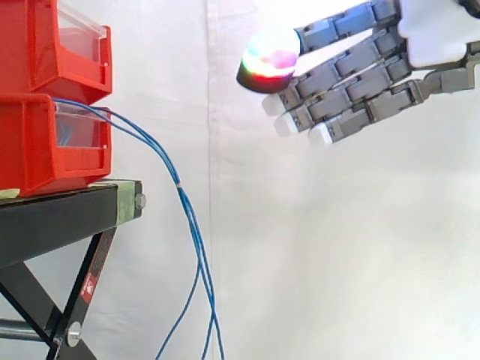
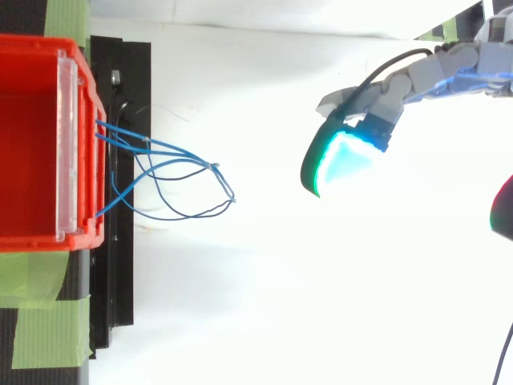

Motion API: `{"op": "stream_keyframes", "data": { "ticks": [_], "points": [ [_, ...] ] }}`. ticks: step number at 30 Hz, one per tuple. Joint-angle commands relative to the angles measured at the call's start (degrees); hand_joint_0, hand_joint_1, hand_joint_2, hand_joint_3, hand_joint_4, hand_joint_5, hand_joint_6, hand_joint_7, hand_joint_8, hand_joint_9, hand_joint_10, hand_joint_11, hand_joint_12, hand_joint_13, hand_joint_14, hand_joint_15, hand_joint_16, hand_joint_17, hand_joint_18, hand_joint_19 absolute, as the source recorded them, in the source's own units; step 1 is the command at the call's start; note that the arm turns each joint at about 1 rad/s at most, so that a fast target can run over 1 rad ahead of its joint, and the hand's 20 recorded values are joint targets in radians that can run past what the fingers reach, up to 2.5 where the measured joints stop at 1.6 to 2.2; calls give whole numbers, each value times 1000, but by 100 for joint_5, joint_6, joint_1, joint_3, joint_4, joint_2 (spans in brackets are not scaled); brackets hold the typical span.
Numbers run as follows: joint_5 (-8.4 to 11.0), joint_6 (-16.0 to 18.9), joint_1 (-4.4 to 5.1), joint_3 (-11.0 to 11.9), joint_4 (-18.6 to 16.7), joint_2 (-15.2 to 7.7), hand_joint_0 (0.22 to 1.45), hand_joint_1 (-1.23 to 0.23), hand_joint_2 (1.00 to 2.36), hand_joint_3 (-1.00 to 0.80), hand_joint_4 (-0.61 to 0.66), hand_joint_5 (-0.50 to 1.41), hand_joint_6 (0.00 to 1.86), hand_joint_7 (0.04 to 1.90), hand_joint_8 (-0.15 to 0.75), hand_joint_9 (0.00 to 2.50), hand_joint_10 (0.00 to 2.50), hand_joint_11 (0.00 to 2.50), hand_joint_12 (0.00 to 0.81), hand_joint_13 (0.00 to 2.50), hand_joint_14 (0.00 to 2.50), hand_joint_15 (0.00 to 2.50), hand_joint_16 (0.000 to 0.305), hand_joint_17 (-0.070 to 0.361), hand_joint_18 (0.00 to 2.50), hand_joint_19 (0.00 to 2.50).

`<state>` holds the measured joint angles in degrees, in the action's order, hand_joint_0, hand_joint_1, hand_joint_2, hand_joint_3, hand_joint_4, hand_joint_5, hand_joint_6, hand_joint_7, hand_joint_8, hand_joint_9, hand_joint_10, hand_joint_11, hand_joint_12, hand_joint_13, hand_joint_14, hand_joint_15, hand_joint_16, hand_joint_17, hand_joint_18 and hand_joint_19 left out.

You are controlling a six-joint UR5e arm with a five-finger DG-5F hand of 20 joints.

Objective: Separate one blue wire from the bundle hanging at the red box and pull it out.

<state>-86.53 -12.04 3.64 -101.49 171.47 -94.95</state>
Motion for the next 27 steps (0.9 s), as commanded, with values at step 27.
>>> {"op": "stream_keyframes", "data": {
  "ticks": [27],
  "points": [
    [-681, -1266, -513, -2, -931, -533, 545, -526, 1003, -462, 268, -226, 502, 738, 281, 266, 4, 85, 385, 240, 7, 205, 54, 123, 174, 410]
  ]
}}
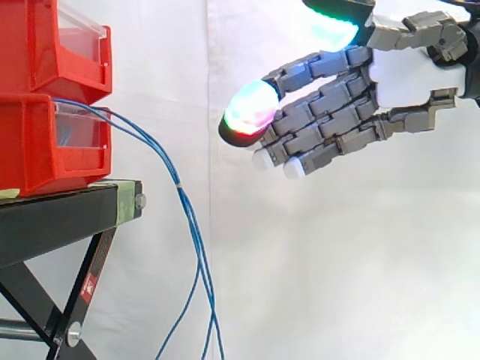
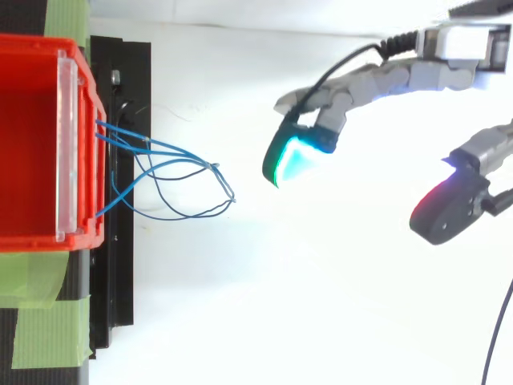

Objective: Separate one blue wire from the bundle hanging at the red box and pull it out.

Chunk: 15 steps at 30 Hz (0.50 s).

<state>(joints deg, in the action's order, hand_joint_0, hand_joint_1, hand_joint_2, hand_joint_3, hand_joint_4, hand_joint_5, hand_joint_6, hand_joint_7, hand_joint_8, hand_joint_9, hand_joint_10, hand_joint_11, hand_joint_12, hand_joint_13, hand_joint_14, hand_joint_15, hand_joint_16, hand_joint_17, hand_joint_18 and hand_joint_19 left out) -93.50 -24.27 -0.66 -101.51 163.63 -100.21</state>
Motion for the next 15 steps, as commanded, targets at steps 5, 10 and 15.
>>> {"op": "stream_keyframes", "data": {
  "ticks": [5, 10, 15],
  "points": [
    [113, -184, -233, 0, -437, -148, 546, -525, 1003, -464, 272, -225, 502, 740, 283, 270, 4, 81, 386, 245, 7, 206, 54, 123, 175, 418],
    [-81, -280, -391, 0, -929, -588, 546, -526, 1003, -462, 275, -224, 502, 738, 283, 276, 2, 85, 388, 255, 7, 213, 54, 122, 190, 419],
    [-72, -316, -400, 0, -1518, -746, 546, -524, 1003, -462, 278, -223, 502, 743, 285, 279, 2, 86, 389, 263, 8, 217, 55, 123, 194, 427]
  ]
}}
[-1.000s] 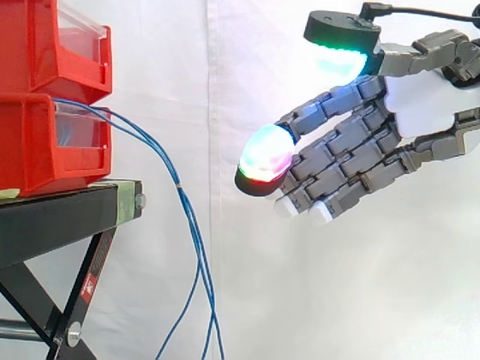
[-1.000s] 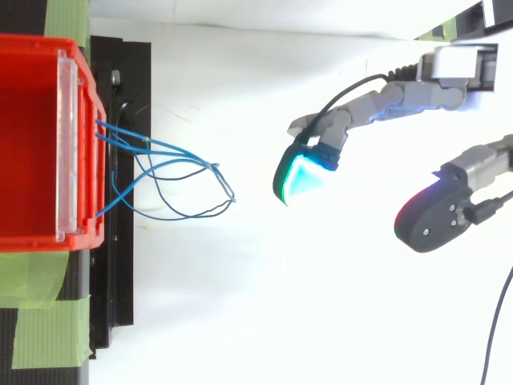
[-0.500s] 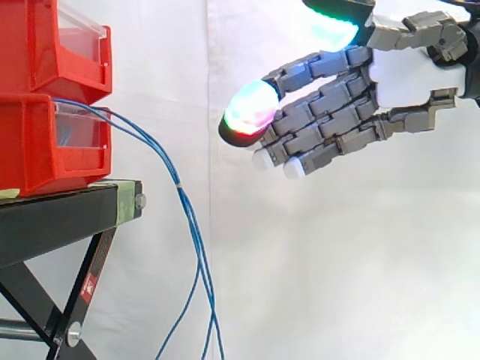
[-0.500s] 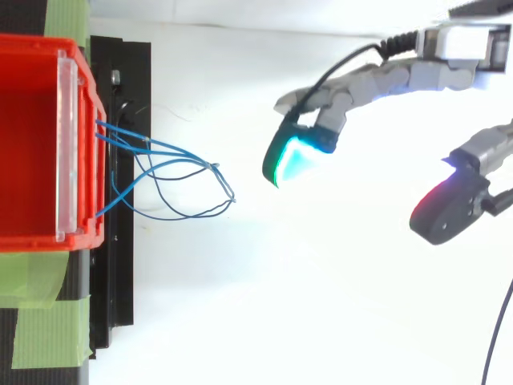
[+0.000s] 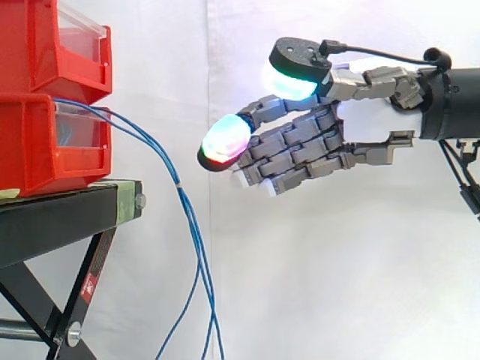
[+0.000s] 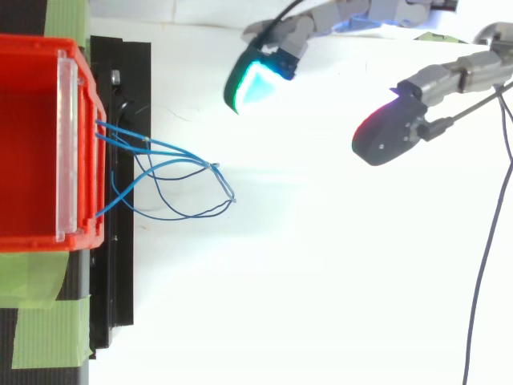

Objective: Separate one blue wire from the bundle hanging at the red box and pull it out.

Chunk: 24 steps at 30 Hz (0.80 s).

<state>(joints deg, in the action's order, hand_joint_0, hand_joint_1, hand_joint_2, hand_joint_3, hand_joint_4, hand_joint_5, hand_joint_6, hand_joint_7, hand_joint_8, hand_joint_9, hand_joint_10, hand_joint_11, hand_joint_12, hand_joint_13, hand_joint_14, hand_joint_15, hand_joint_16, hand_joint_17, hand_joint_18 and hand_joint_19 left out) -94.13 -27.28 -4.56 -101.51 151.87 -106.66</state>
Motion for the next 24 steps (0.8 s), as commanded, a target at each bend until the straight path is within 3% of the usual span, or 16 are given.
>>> {"op": "stream_keyframes", "data": {
  "ticks": [1, 8, 22, 24],
  "points": [
    [0, -23, -9, 0, -466, -153, 546, -524, 1003, -460, 279, -223, 502, 742, 285, 282, 2, 93, 389, 266, 9, 214, 55, 123, 196, 427],
    [-26, -6, 17, 0, -896, -645, 546, -524, 1003, -461, 280, -221, 502, 744, 285, 283, 2, 93, 390, 272, 8, 220, 55, 123, 201, 429],
    [0, -173, 158, 0, -984, -689, 547, -523, 1003, -461, 286, -218, 502, 747, 287, 293, 2, 89, 391, 285, 8, 234, 55, 123, 210, 444],
    [0, -173, 201, 0, -984, -882, 547, -523, 1003, -460, 285, -218, 502, 747, 287, 293, 2, 88, 391, 286, 8, 231, 55, 123, 211, 443]
  ]
}}
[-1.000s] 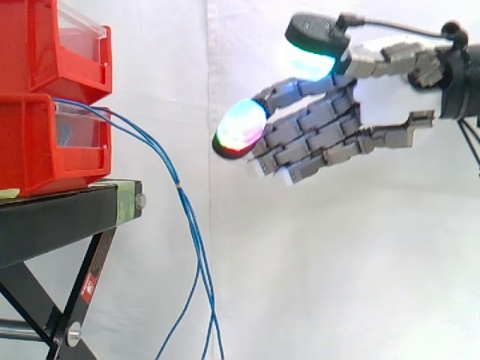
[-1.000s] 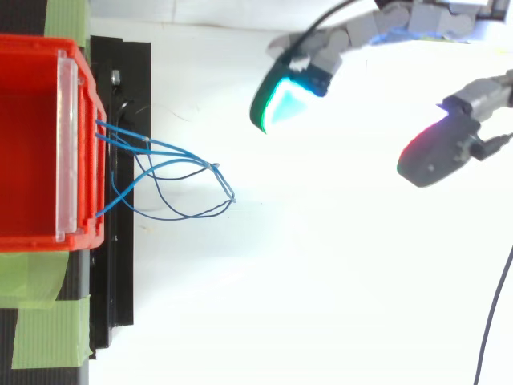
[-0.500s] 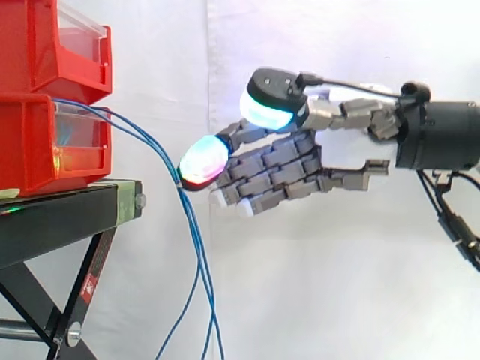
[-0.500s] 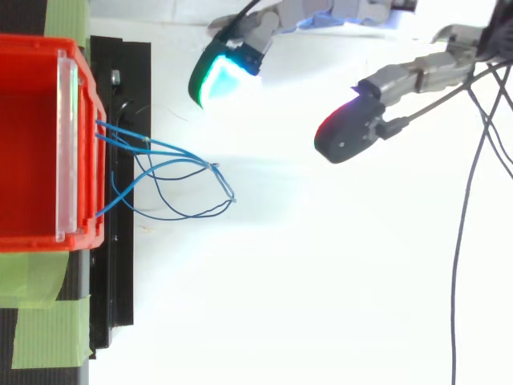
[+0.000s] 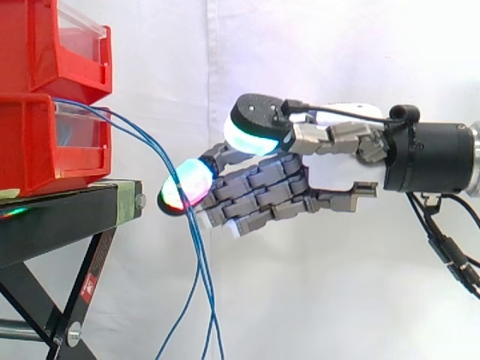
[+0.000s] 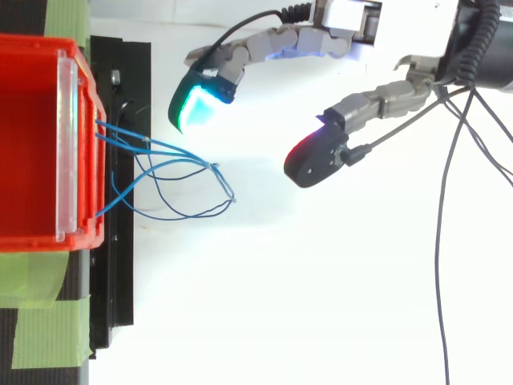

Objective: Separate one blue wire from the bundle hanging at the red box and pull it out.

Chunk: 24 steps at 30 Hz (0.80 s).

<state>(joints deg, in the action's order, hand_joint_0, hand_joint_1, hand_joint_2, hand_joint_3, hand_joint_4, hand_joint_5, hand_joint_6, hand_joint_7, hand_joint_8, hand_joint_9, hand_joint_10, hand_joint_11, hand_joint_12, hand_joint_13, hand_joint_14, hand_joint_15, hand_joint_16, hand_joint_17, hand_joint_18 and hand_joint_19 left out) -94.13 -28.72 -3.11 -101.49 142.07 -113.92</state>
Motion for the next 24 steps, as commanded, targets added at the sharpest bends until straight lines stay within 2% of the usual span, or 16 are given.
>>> {"op": "stream_keyframes", "data": {
  "ticks": [1, 3, 4, 7, 9, 14, 24],
  "points": [
    [0, -20, 56, -3, -21, -235, 547, -523, 1003, -461, 285, -218, 502, 749, 287, 292, 1, 96, 391, 286, 8, 234, 55, 123, 212, 443],
    [0, 24, 74, 6, -171, -446, 547, -523, 1003, -461, 286, -217, 502, 747, 287, 294, 2, 98, 392, 289, 8, 238, 55, 123, 214, 442],
    [0, 129, 91, 6, -452, -569, 547, -523, 1003, -462, 285, -217, 502, 749, 287, 295, 3, 98, 392, 293, 8, 238, 55, 123, 216, 449],
    [0, 349, 144, 6, -935, -666, 547, -523, 1003, -460, 285, -217, 502, 748, 287, 298, 1, 100, 393, 297, 9, 243, 55, 123, 221, 441],
    [0, 411, 170, -3, -1085, -666, 547, -523, 1003, -460, 287, -217, 502, 750, 287, 299, 3, 100, 392, 298, 9, 244, 55, 123, 221, 450],
    [-9, 437, 205, 6, -1102, -666, 547, -524, 1004, -460, 287, -217, 502, 751, 287, 300, 2, 92, 392, 300, 9, 244, 55, 123, 224, 449],
    [-18, 455, 214, -3, -1102, -666, 550, -526, 1003, -462, 293, -212, 502, 783, 287, 300, 4, 100, 394, 307, 9, 246, 55, 123, 229, 449]
  ]
}}
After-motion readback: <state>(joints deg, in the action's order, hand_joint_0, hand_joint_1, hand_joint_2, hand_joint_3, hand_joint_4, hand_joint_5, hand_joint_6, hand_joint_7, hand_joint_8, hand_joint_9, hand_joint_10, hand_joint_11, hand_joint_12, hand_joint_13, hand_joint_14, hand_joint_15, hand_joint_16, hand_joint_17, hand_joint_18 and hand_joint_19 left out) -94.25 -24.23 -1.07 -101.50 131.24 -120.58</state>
